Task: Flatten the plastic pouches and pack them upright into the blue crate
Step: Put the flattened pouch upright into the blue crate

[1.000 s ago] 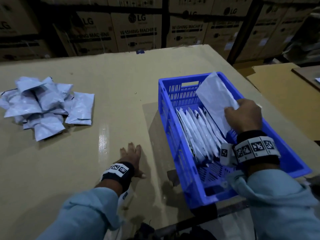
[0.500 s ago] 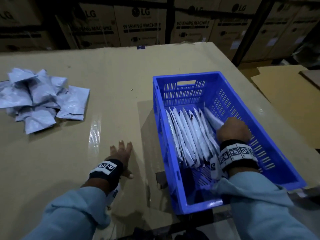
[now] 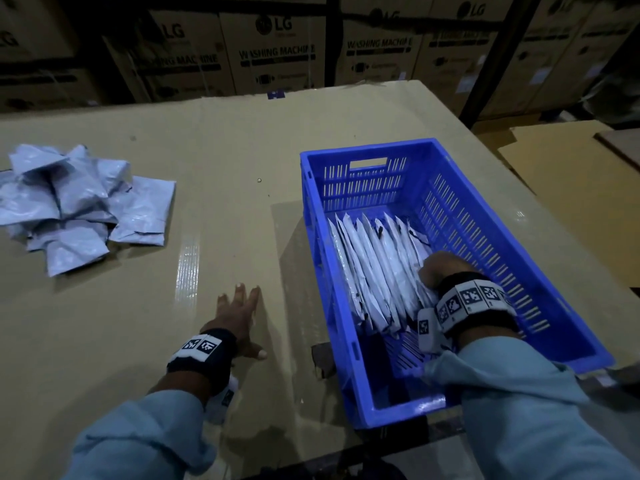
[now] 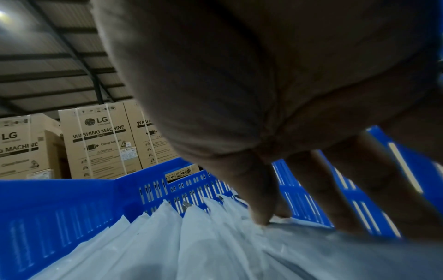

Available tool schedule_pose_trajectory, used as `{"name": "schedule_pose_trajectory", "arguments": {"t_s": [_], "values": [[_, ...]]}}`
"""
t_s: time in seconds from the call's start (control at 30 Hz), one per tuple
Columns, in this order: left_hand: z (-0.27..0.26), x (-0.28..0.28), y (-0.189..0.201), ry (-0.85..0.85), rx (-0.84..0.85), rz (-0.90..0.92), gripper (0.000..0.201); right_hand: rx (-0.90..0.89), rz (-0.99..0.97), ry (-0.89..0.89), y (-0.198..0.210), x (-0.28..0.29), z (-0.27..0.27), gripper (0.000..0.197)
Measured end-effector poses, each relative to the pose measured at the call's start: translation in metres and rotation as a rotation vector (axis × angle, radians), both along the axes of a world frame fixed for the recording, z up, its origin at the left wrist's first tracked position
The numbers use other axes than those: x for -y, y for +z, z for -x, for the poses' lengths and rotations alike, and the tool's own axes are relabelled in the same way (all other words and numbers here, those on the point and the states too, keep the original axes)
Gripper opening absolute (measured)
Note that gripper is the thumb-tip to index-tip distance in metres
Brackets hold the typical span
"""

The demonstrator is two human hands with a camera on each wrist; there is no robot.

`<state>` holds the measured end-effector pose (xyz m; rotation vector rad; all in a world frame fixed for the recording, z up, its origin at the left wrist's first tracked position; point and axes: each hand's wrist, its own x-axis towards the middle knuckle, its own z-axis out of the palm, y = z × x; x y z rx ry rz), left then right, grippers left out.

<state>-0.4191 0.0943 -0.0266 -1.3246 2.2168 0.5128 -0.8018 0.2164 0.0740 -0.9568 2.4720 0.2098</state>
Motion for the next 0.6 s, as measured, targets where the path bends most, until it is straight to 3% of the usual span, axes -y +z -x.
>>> {"name": "schedule_pose_trajectory", "arguments": {"t_s": [0.17,0.37,0.6], "values": [[0.004,-0.003,0.007,0.017,-0.013,-0.016,0.146,-0.097,-0.011,0.038,-0.003,-0.001,0.005,0.042],[0.003,-0.005,0.011,0.029,-0.056,-0.026,0.145,-0.081,0.006,0.071,-0.005,0.001,0.009,0.042],[-0.003,-0.006,0.000,0.017,-0.100,0.030,0.141,-0.133,0.058,-0.017,0.007,-0.002,0.006,0.023]]}}
